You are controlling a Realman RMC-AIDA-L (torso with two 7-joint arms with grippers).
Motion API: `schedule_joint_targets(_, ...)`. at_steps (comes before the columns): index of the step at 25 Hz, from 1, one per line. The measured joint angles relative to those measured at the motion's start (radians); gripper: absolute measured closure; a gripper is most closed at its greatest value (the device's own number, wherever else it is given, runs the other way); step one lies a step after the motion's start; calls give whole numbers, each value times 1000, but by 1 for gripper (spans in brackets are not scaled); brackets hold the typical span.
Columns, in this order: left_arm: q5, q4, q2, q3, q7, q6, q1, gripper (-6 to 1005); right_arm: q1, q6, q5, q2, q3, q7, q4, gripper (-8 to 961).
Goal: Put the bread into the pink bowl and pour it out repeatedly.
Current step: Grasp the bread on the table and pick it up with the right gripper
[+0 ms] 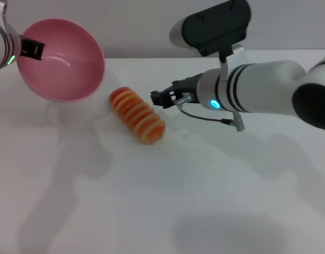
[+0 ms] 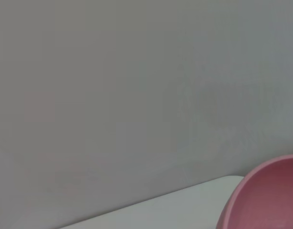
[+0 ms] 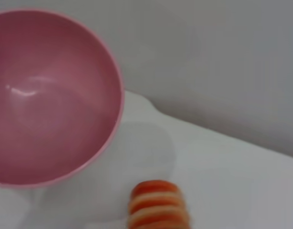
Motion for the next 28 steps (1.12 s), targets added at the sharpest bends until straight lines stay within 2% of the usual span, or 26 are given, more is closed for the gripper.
schedule_joint_targets(9, 1, 0, 0, 3, 3, 0, -2, 955, 80, -98, 190, 2, 9, -97, 189, 392)
schedule_joint_targets(10, 1, 0, 0, 4, 3, 0, -2, 955, 96, -111, 249, 3, 10, -138, 229, 392)
schedule_joint_targets(19, 1, 0, 0, 10, 4, -1, -10, 955, 135, -139, 505, 7, -1, -318, 332, 391)
schedule_joint_targets(28, 1, 0, -1, 9, 4, 0, -18, 955, 148, -149, 539, 7, -2, -334, 395, 391)
